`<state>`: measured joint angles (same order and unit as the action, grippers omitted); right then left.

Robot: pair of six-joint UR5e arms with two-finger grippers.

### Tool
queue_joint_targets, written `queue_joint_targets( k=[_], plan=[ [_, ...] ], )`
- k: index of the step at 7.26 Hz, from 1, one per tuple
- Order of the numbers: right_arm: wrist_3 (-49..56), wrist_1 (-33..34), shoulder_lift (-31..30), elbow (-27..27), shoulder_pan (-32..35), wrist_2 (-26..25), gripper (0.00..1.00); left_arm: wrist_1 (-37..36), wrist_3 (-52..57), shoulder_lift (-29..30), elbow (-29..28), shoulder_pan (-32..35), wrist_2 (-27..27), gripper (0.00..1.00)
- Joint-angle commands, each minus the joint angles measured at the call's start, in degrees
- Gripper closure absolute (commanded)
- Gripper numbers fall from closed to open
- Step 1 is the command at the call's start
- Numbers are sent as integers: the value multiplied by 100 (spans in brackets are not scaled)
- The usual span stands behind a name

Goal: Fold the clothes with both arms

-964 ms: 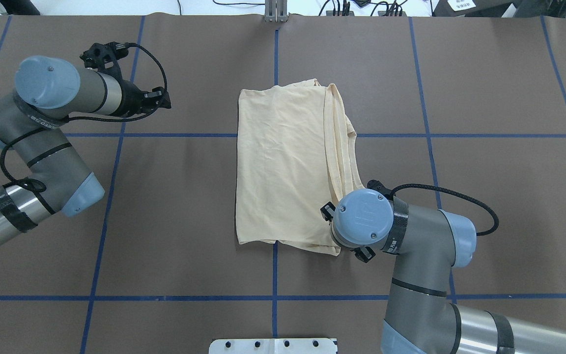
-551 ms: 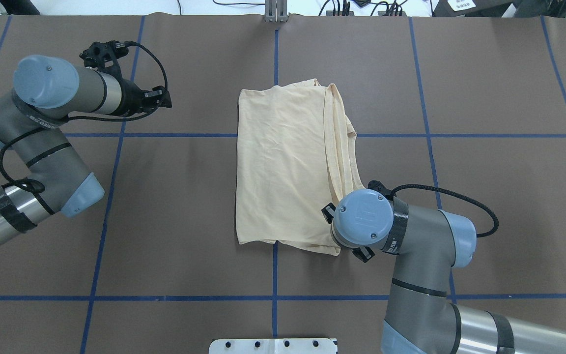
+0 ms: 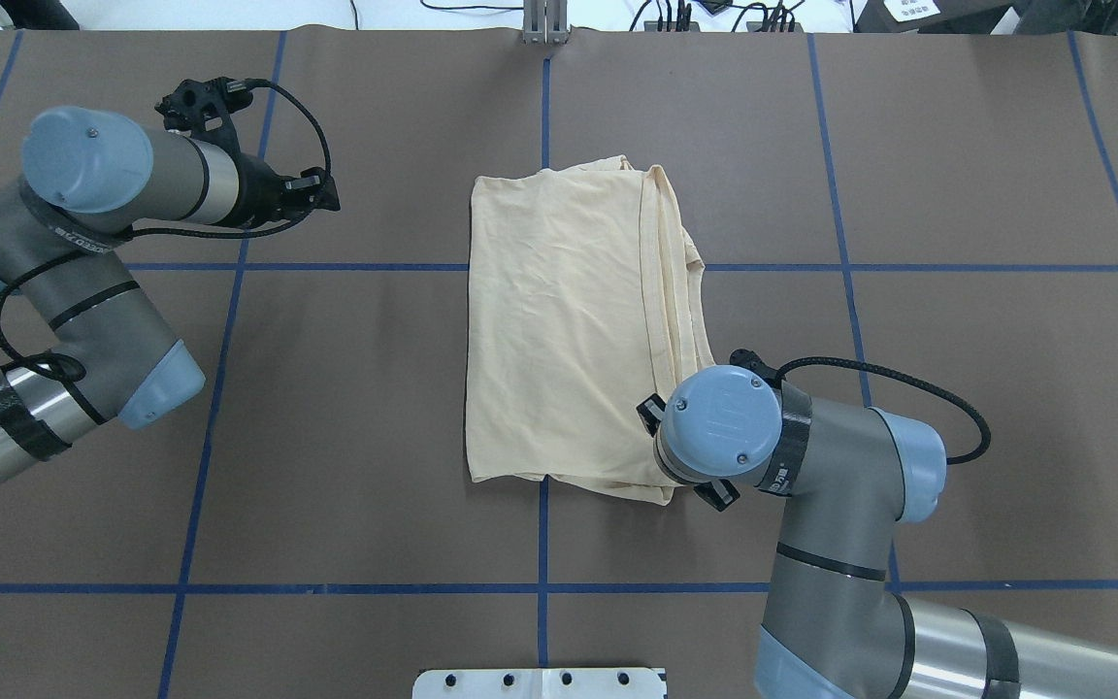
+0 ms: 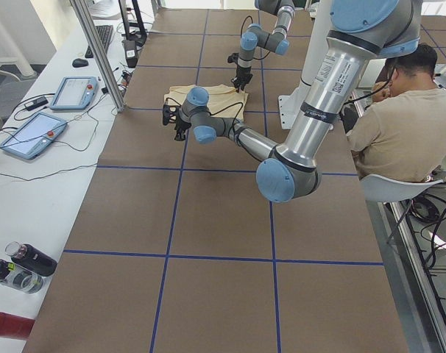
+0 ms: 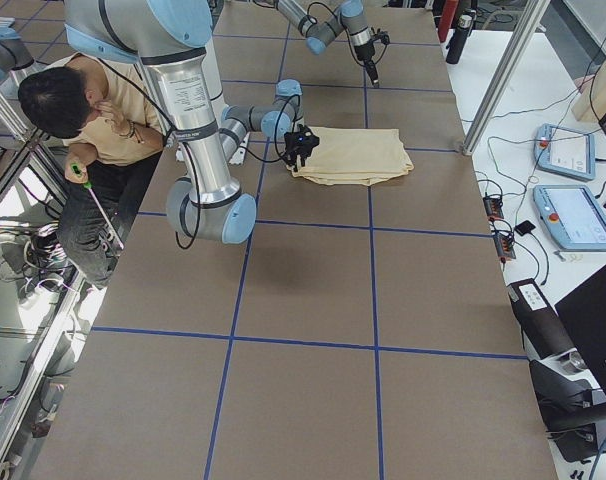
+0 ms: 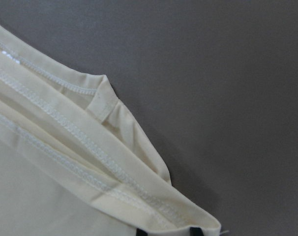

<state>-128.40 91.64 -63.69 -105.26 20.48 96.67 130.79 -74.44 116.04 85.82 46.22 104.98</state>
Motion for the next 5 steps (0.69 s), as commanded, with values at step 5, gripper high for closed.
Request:
queue_joint_targets(
  k=[5],
  plan=[
    [-247, 3, -109, -38, -96, -175, 15, -309, 0, -12, 259, 1, -4, 43]
  ],
)
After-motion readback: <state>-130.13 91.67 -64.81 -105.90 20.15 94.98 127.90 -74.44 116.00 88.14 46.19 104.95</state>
